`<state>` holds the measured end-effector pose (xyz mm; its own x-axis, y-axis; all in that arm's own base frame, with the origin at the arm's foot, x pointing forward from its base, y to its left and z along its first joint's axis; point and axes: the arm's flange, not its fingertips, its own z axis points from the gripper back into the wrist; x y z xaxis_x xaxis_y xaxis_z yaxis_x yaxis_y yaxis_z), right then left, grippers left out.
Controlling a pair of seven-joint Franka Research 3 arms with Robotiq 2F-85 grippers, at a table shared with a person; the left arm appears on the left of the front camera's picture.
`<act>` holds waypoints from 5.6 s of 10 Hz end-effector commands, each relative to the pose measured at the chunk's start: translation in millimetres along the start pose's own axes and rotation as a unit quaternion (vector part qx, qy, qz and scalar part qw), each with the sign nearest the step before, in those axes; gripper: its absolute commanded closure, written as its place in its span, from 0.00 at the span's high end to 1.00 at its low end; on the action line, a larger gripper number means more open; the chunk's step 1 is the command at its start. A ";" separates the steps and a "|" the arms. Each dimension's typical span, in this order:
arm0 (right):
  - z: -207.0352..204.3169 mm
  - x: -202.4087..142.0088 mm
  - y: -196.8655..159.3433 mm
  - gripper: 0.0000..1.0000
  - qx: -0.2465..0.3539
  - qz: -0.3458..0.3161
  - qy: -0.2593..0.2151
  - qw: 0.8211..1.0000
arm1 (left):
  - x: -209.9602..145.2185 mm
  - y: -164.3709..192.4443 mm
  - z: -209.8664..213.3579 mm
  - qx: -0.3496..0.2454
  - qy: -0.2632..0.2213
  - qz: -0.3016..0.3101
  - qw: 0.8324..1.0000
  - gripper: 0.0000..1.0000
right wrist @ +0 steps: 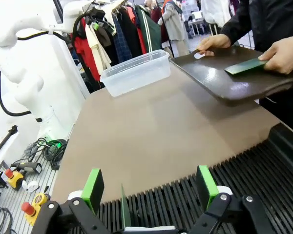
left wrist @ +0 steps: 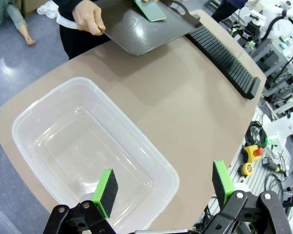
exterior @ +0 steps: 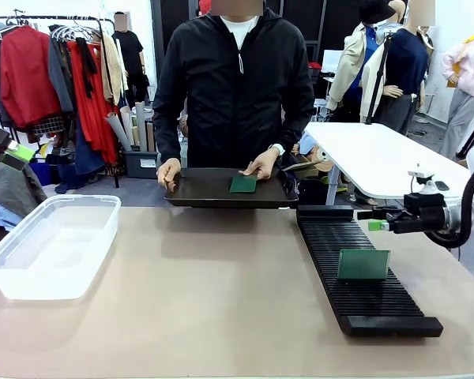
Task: Sort PCBs into racks and boxes based on the side picked up.
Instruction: Pick up the Blank PCB handed by the Human.
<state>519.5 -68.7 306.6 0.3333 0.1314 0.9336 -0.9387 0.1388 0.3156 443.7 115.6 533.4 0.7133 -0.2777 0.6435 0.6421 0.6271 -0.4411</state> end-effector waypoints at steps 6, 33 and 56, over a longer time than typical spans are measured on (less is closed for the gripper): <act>-25.6 79.1 37.0 1.00 -0.075 -0.119 -0.023 0.990 | -0.4 -2.0 -0.2 -0.004 -0.002 0.001 1.000 1.00; -30.6 125.3 54.9 1.00 -0.116 -0.190 0.042 0.974 | -0.4 -2.0 -0.2 -0.004 -0.002 0.001 1.000 1.00; -30.6 125.3 54.9 1.00 -0.116 -0.190 0.042 0.974 | -24.4 -44.7 -181.4 -0.222 -0.099 0.166 0.956 1.00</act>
<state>511.7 -15.8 435.5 0.6846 0.1131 0.7201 -0.6921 0.4110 0.5934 444.5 -29.4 427.3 0.8758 0.0232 0.4821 0.4560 0.2875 -0.8422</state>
